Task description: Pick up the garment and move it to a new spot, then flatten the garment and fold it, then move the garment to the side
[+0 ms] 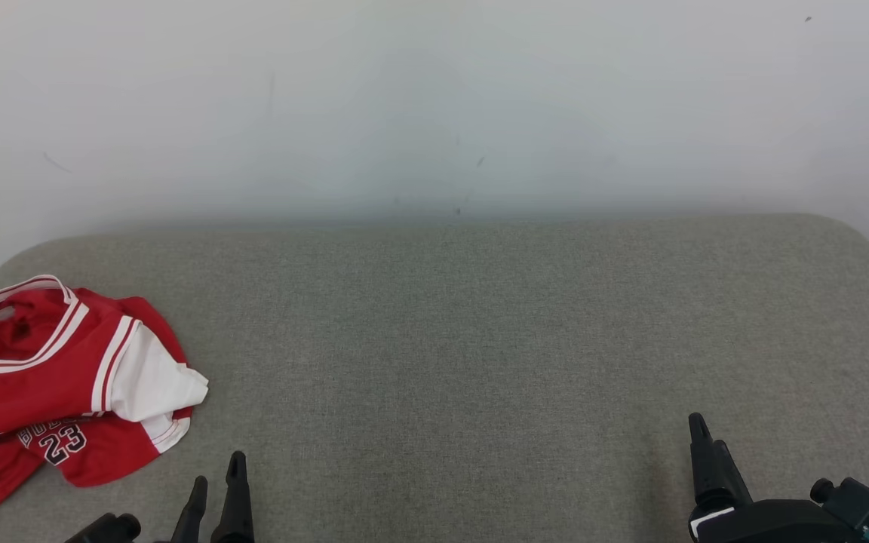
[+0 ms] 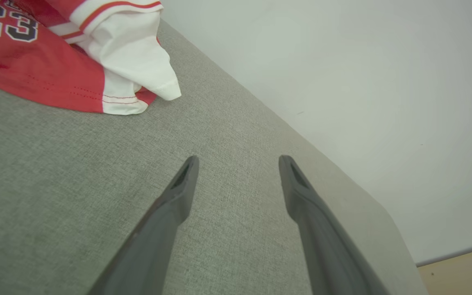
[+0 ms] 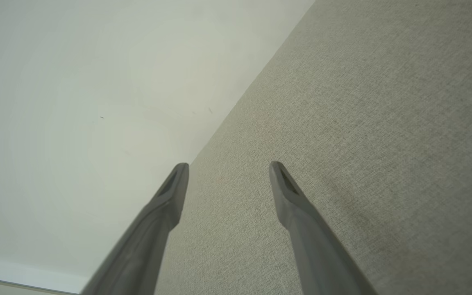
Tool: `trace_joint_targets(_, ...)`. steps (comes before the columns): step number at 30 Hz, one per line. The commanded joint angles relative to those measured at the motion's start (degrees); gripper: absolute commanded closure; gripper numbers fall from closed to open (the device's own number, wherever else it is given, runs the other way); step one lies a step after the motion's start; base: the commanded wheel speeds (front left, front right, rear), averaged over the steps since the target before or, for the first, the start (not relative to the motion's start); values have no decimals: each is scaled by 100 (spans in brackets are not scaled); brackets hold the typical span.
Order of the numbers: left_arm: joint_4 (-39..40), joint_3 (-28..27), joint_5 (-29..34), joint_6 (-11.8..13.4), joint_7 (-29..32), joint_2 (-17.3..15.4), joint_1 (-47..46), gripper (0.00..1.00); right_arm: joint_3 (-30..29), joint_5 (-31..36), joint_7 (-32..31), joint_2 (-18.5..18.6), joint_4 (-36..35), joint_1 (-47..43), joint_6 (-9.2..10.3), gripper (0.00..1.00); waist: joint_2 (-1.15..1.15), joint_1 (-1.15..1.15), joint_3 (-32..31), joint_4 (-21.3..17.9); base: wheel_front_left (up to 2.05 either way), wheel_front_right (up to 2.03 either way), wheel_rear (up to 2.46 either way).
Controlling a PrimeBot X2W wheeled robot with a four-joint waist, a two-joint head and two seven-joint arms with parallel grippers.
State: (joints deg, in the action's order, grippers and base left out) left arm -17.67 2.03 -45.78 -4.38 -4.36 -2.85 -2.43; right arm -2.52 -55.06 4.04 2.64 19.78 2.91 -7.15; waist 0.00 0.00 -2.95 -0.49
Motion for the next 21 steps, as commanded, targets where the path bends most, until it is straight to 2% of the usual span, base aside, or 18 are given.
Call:
trace_joint_targets(1,53,45,240,42,-56,-65,-18,0,19,245,45,20,-53,18,-32,0,0,0,-10,-3,0,0,0)
trace_joint_targets(11,167,151,1019,274,-235,-139,89,0,137,987,167,22,-73,-81,-34,0,0,0,-77,-3,0,0,0)
trace_joint_targets(21,328,287,1675,315,-394,-269,224,0,187,1767,268,24,-83,-164,-38,0,0,0,-141,24,0,0,0)
